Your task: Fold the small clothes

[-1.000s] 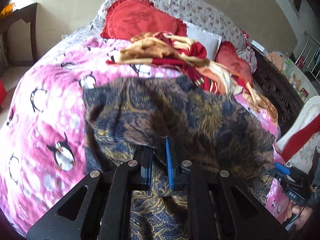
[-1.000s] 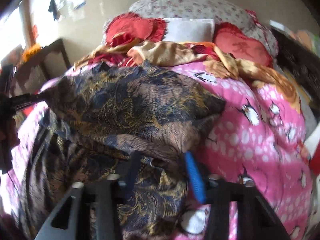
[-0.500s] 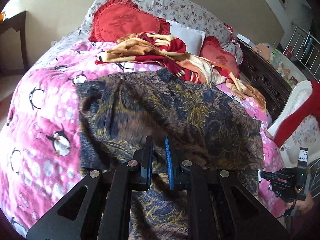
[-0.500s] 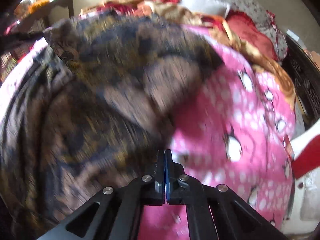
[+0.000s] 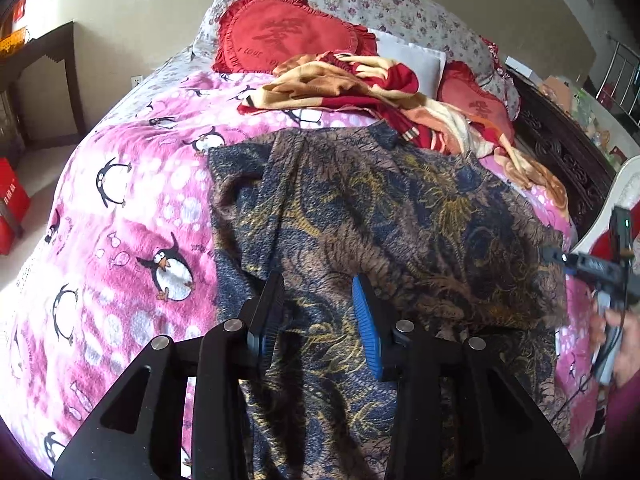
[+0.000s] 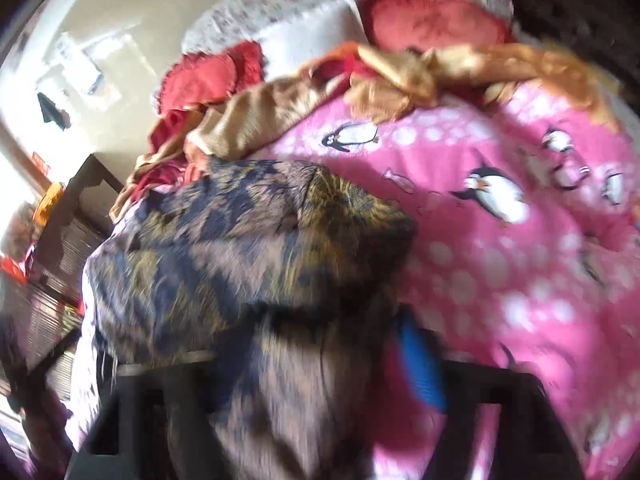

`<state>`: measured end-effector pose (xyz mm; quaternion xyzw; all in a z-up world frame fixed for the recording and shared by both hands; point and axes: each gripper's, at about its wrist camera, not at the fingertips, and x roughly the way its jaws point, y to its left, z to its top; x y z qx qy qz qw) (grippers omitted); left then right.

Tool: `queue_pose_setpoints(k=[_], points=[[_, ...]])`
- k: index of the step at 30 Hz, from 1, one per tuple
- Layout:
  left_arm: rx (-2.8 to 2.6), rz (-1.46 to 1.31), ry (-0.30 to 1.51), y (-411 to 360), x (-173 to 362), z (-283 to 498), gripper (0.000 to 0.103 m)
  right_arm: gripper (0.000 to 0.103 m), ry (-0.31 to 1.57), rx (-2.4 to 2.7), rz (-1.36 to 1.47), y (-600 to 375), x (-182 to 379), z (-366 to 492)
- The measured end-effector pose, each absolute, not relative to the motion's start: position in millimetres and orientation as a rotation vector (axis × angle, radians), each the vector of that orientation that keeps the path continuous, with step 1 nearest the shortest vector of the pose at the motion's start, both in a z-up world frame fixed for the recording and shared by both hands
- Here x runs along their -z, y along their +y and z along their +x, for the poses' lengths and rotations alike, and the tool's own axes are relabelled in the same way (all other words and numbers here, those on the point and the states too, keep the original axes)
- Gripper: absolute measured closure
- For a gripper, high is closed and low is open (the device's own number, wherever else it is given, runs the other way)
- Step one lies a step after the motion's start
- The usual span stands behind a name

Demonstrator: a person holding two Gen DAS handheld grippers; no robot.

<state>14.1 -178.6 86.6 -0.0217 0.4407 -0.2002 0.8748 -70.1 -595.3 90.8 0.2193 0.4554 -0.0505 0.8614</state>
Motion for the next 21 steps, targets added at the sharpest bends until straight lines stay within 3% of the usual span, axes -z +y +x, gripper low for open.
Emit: queue_pose_setpoints(k=[2,3,5,11,12,13,15,18,20,21], points=[[0.402,-0.037,0.914,-172.9,-86.3,14.6,0.068,0.091,0.876,0.128,0.427,-599.2,-103.7,-66.7],[0.390,-0.035,0.914,-170.3,-85.3,16.1,0.065,0.094,0.840,0.154,0.409,-602.2,-110.4,-65.4],[0.375,-0.051,0.921,-167.8,-81.6,21.0,0.060,0.095,0.841,0.241,0.372,-610.9,-109.1,-55.0],[0.380,-0.063,0.914,-176.3,-78.6,28.2,0.060,0.093,0.886,0.277,0.455,-626.1,-96.6,-60.1],[0.383,-0.056,0.907,-177.9,-79.4,28.7,0.060,0.085,0.863,0.249,0.509,-626.8,-103.1,-74.0],[0.384,-0.047,0.903,-179.8,-79.4,30.1,0.060,0.059,0.845,0.224,0.536,-625.9,-107.0,-85.5],[0.382,-0.038,0.905,-184.6,-77.6,35.2,0.060,0.032,0.836,0.168,0.550,-611.4,-110.3,-108.0],[0.383,-0.031,0.925,-194.6,-71.5,44.0,0.060,0.033,0.925,0.047,0.500,-574.0,-96.9,-124.6],[0.376,-0.029,0.940,-200.6,-67.5,46.0,0.060,0.061,0.981,0.016,0.447,-557.5,-82.6,-127.5],[0.378,-0.030,0.946,-202.4,-66.9,45.1,0.060,0.086,1.018,0.025,0.387,-551.1,-76.7,-125.5]])
